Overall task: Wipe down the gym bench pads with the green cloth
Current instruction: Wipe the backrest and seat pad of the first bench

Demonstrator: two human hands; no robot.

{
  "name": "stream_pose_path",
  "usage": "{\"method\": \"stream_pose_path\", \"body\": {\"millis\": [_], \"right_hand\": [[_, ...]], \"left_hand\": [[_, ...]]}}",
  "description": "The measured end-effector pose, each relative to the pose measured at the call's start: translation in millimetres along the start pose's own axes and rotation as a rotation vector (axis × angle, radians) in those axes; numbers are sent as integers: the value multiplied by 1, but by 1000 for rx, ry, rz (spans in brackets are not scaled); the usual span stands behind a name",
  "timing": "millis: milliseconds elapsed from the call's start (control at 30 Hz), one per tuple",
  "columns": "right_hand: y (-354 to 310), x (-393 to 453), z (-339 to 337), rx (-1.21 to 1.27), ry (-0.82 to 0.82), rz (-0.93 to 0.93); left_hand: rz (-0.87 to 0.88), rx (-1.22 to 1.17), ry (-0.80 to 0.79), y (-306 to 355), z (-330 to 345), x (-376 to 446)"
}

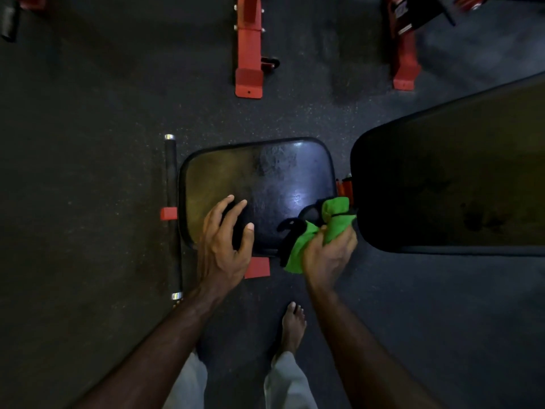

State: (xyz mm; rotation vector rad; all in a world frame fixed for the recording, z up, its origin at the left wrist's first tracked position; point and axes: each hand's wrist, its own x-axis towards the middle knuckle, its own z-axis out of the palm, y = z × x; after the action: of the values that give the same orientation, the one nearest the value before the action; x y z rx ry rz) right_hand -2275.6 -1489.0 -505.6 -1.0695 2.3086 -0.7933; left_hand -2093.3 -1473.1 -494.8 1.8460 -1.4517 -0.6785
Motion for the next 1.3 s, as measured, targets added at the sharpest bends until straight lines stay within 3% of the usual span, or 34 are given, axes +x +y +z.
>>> {"method": "stream_pose_path", "body": {"millis": [100,133,167,267,300,433,467,567,600,700,733,767,867,900,1000,1033,1100,1167,1200,1233,1300], "right_hand": [[-2,12,1,-232,-197,-558],[3,26,-2,-249,-235,-659],[6,38,-4,-237,-225,-647],[-12,46,7,-133,-91,-189],[-24,41,14,-134,-83,-150],[-17,59,8,-290,-235,-636],[-14,72,4,-286,-229,-635],[-34,84,12,-152,-123,-222],[-45,79,18,-157,-115,-228],[-41,87,19,-337,-281,-706],[-37,100,18,-343,-293,-772],[-37,110,18,-317,-265,-724],[-65,108,32,-124,-136,-199],[-76,100,37,-152,-120,-216],[-66,107,35,-310,-278,-700],[-62,120,32,-326,-319,-769],[-67,134,33,-326,-285,-647],[-86,132,45,-254,-192,-341],[-98,125,52,-253,-164,-279],[-106,120,55,-284,-152,-341],[-96,122,54,-343,-263,-681]], "left_hand": [[19,-23,-14,7,9,4],[21,-30,-21,9,11,7],[18,-33,-26,11,13,9],[16,-43,-21,13,16,18],[15,-42,-16,12,16,21],[12,-13,-14,12,19,29],[14,-11,-18,13,20,31],[4,17,-20,11,27,33],[-3,35,-14,11,29,33],[-23,76,2,16,34,31],[-26,85,4,18,35,31],[-29,93,6,19,36,31],[-30,96,10,18,36,35],[-30,93,16,17,35,36],[-7,89,25,15,35,43],[-5,92,25,14,35,44],[-12,96,26,10,33,48],[0,87,23,5,32,49],[14,94,22,3,32,49],[25,106,25,1,32,48],[29,103,36,1,32,48]]}}
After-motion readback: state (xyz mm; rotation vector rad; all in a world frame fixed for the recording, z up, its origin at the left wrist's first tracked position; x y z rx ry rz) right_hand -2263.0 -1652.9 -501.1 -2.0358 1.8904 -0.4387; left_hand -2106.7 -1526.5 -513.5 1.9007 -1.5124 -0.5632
